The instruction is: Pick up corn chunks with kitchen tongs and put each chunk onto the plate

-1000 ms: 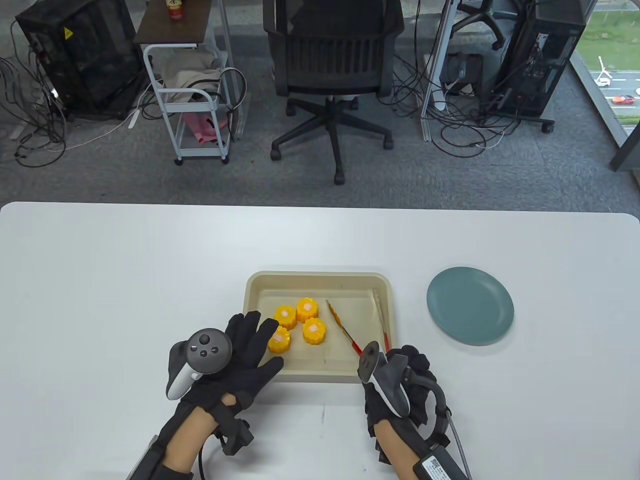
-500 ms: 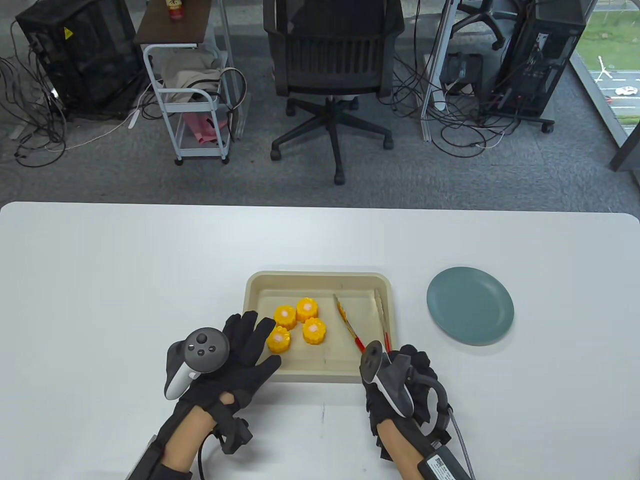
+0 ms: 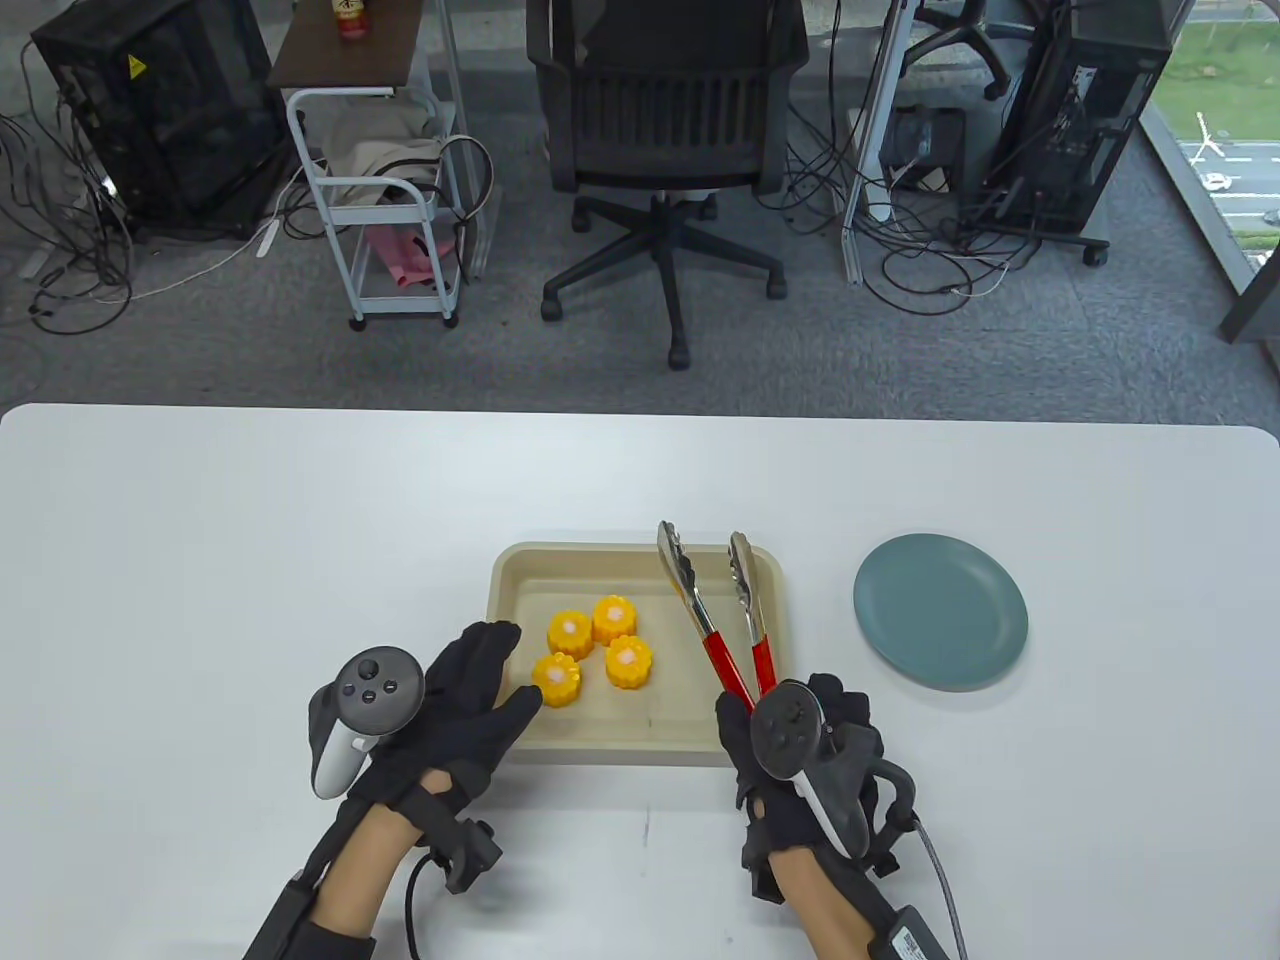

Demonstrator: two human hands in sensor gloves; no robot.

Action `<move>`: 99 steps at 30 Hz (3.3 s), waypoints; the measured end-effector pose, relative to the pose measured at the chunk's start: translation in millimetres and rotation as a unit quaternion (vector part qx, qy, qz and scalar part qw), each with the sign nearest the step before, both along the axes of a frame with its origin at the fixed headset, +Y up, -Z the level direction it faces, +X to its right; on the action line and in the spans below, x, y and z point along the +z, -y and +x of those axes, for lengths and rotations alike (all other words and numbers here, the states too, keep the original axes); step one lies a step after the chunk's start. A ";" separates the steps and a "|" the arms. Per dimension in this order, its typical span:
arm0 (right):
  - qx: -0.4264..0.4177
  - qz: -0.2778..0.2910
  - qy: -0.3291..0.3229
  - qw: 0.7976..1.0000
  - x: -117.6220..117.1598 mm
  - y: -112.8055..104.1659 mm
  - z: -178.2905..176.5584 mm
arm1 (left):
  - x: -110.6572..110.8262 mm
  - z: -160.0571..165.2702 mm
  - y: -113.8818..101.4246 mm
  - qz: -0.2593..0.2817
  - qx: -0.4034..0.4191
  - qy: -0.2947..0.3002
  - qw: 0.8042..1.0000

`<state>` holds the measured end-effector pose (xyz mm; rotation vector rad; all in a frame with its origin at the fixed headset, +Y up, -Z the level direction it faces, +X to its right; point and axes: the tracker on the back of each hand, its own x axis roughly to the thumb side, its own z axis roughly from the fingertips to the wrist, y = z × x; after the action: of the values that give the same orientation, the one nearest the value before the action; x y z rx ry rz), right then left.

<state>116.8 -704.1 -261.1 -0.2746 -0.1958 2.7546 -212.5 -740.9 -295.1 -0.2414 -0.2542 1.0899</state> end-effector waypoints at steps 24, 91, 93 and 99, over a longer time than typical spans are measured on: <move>-0.083 0.127 -0.206 0.967 41.2 3.0 -90.1 | 10.5 49.2 5.8 -0.088 0.288 0.123 0.946; -0.055 -0.210 0.282 0.935 -139.8 76.2 253.5 | -6.5 -51.6 9.3 -0.058 0.217 -0.098 0.970; -0.077 -0.225 0.292 0.926 -141.9 87.3 255.1 | -6.7 -52.8 9.3 -0.060 0.217 -0.098 0.969; -0.106 -0.239 0.302 0.917 -145.1 98.9 250.0 | -6.1 -54.6 9.7 -0.062 0.210 -0.102 0.970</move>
<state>366.8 -803.0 -406.2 -1.1995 0.3440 2.3770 -267.1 -750.7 -301.2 -0.1894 -0.0518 1.5423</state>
